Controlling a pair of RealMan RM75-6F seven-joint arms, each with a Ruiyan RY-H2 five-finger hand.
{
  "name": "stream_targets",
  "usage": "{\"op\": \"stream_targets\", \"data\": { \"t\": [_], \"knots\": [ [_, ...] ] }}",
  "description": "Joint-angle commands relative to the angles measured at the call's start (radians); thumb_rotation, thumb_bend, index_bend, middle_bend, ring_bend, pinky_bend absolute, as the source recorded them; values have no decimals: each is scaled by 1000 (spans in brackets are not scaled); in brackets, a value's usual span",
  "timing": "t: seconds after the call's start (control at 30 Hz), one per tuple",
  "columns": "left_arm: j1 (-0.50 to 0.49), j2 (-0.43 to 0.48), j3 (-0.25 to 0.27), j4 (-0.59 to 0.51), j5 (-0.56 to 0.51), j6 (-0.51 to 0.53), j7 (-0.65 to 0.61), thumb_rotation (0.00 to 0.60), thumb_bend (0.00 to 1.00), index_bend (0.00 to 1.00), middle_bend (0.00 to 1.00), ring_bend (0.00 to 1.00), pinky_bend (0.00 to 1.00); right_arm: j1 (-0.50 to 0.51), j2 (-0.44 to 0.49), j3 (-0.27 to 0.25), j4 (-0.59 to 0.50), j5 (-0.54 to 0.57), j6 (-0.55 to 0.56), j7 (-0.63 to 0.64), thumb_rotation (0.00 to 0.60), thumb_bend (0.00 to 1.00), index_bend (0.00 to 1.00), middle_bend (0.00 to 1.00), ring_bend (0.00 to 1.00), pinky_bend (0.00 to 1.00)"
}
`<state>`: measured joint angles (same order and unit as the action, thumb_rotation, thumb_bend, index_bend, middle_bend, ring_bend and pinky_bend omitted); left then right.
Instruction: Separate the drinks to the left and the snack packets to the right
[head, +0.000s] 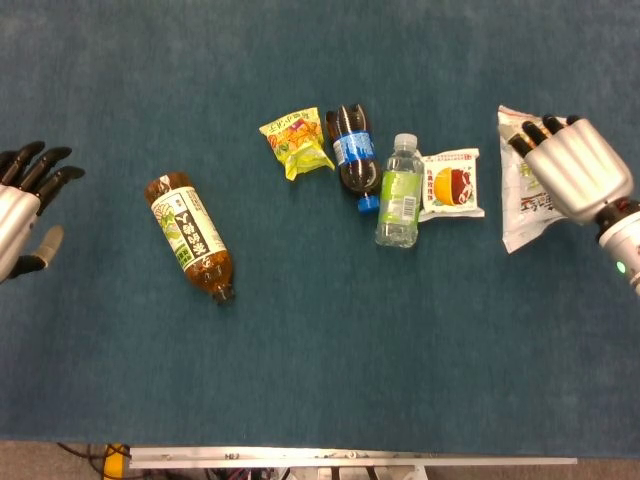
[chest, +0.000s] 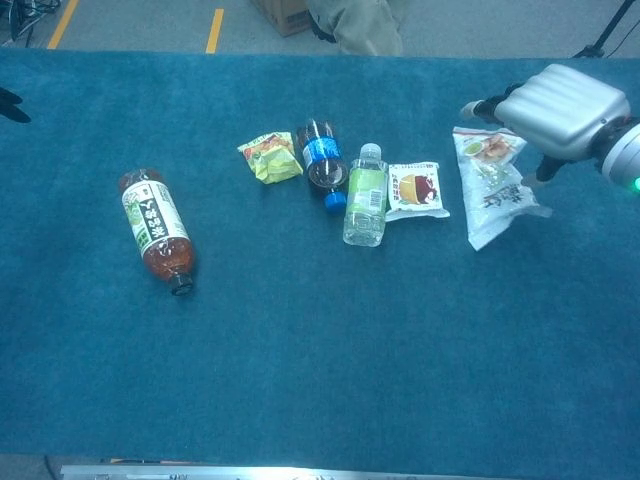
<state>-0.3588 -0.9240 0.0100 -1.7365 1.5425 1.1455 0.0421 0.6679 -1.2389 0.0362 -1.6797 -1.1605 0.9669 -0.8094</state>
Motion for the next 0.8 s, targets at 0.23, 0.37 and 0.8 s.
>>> {"op": "stream_targets", "data": {
  "t": [0.23,0.37,0.8],
  "knots": [
    [5,1,2,2,0,9,-4,600,455,165,93,50,131,0,-4,-2,-66,-155,58,74,600,33,19,230,237,466],
    [8,3,7,-5,7,14,1,600,455,165,93,50,131,26,-61,-15,-44,-199,32,24,600,33,19,232,235,466],
    [39,24,22,-19,5,44,0,600,455,165,92,50,131,120,-223,-28,54,-229,-67,-166,600,33,85,259,235,412]
  ]
}}
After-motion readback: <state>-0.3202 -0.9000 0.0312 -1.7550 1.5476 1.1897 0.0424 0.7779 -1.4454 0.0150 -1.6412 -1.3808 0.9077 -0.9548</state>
